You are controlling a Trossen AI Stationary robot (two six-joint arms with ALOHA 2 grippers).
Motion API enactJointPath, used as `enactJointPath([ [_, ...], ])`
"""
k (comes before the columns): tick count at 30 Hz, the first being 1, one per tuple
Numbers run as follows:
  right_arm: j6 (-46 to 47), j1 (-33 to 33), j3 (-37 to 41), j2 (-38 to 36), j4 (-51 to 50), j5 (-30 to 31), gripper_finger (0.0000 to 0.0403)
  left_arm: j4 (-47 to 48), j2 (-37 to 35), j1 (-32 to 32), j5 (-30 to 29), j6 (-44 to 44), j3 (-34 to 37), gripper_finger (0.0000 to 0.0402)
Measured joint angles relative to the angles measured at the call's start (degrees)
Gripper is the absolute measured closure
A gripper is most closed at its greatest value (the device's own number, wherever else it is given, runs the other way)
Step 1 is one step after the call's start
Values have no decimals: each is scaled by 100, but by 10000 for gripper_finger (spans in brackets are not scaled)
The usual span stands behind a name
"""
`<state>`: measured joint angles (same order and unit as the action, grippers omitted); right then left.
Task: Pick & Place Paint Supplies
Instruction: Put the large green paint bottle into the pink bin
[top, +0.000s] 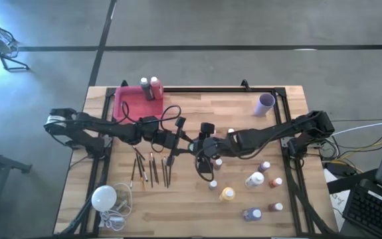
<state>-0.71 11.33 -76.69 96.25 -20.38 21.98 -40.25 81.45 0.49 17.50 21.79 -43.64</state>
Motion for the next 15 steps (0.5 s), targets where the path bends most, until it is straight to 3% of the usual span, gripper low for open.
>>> enactJointPath([
  [8, 17, 0, 0, 0, 1, -2, 197, 36, -4, 0, -46, -44, 1, 273],
  [15, 105, -2, 4, 0, -3, -2, 167, 113, -9, 0, -77, -64, 0, 276],
])
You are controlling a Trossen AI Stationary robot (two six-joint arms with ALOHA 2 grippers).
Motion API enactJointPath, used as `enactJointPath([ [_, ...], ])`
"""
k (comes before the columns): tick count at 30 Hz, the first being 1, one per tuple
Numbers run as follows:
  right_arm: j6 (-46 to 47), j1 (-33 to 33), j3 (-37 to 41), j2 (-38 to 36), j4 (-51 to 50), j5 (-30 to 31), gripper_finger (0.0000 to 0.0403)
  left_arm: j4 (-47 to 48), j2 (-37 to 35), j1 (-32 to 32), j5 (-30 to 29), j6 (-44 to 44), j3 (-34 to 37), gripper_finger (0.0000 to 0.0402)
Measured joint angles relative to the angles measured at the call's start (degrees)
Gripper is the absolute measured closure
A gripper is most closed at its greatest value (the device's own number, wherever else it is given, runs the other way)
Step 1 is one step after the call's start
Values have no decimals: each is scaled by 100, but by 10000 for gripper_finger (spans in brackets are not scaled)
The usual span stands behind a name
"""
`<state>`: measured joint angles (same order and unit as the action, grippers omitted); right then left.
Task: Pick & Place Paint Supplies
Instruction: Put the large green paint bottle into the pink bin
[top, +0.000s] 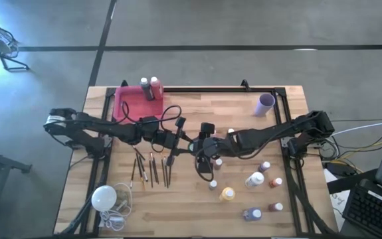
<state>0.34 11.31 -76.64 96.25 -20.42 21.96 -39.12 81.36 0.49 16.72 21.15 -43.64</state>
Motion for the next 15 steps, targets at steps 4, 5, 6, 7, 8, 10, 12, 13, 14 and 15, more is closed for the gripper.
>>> enactJointPath([
  [4, 110, 2, -4, -24, -30, 4, 135, 134, 13, 3, -62, -3, 20, 275],
  [5, 120, 2, -4, -26, -38, 4, 127, 147, 13, 2, -77, -2, 20, 275],
  [6, 120, 2, -7, -28, -50, 9, 118, 163, 13, 1, -103, -2, 20, 275],
  [7, 120, 2, -17, -30, -118, 27, 109, 190, 4, 0, -164, 4, 20, 275],
  [8, 125, 0, -30, -47, -251, 31, 101, 259, -14, -1, -253, 34, 20, 275],
  [10, 245, -2, -87, -64, -561, 38, 86, 464, -84, -2, -418, 122, 20, 275],
  [12, 441, -2, -114, -118, -839, 56, 75, 677, -234, 0, -618, 172, 20, 275],
  [13, 534, 0, -114, -146, -996, 70, 70, 777, -325, 0, -716, 173, 20, 275],
  [14, 611, 0, -116, -174, -1098, 72, 66, 897, -454, 3, -840, 177, 20, 275],
  [15, 683, 0, -115, -222, -1196, 72, 63, 1064, -583, 4, -993, 191, 20, 275],
])
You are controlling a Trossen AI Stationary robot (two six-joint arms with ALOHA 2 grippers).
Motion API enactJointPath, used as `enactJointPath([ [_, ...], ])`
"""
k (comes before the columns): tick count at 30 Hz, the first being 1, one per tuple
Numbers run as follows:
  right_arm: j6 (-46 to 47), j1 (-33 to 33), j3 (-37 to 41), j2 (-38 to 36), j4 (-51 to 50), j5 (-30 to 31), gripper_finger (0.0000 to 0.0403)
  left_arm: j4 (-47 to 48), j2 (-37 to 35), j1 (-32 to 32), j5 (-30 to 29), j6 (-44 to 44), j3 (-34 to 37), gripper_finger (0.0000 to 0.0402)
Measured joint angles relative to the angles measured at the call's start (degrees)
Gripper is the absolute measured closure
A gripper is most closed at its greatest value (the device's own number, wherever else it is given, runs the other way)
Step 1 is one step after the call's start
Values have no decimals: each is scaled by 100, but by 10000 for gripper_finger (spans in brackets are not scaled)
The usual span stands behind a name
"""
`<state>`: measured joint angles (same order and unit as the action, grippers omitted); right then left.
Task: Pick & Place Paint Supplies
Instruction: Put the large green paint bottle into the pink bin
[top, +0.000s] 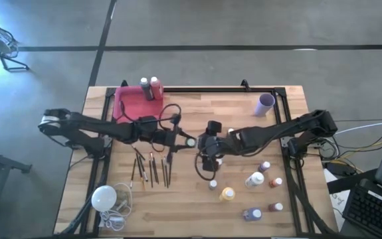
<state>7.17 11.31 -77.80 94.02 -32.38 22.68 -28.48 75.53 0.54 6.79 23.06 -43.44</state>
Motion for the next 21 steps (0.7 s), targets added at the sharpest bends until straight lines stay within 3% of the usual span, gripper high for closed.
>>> enactJointPath([
  [5, 189, 0, 46, -202, -187, 44, 53, 923, -813, 12, -985, 91, 0, 274],
  [10, 167, -8, 121, -397, -217, 463, 49, 1563, -1733, 82, -1913, 141, 30, 274],
  [21, 128, -671, 323, -880, -369, 573, 71, 1841, -3122, 1141, -2453, -171, 510, 274],
])
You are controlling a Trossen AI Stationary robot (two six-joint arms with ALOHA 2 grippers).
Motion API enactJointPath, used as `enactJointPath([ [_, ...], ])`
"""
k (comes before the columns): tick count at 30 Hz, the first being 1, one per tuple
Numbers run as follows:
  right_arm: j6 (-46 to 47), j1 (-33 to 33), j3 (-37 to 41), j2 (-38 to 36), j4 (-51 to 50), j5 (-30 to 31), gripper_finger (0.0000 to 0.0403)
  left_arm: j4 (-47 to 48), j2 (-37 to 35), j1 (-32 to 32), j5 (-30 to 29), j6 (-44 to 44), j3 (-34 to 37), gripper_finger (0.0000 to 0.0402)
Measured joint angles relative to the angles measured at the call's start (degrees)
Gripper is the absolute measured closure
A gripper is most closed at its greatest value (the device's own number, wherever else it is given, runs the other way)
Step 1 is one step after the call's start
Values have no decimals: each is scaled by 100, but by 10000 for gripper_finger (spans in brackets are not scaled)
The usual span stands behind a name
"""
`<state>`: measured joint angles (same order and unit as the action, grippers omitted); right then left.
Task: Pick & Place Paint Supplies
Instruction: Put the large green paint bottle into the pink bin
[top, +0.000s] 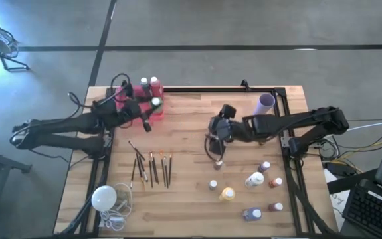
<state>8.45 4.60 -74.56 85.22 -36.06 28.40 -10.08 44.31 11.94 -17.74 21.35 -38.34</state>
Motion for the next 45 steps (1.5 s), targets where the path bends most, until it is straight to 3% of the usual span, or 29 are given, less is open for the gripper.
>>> enactJointPath([
  [12, -682, -958, 7, -664, -105, 15, 102, -143, -358, 2090, -2, -1119, 518, 274],
  [20, 29, -1321, 7, -1085, -57, 27, 125, -342, -133, 3188, -9, -1637, 731, 274],
  [29, -456, -1387, 7, -1246, 858, 19, 149, -716, -60, 3539, -255, -1718, 1030, 274],
  [33, -585, -1388, 7, -1232, 851, 13, 160, -722, -54, 3613, -512, -1725, 1057, 274],
  [45, -566, -1387, 9, -1210, 845, 11, 179, -952, 590, 3814, -483, -1860, 1057, 274],
])
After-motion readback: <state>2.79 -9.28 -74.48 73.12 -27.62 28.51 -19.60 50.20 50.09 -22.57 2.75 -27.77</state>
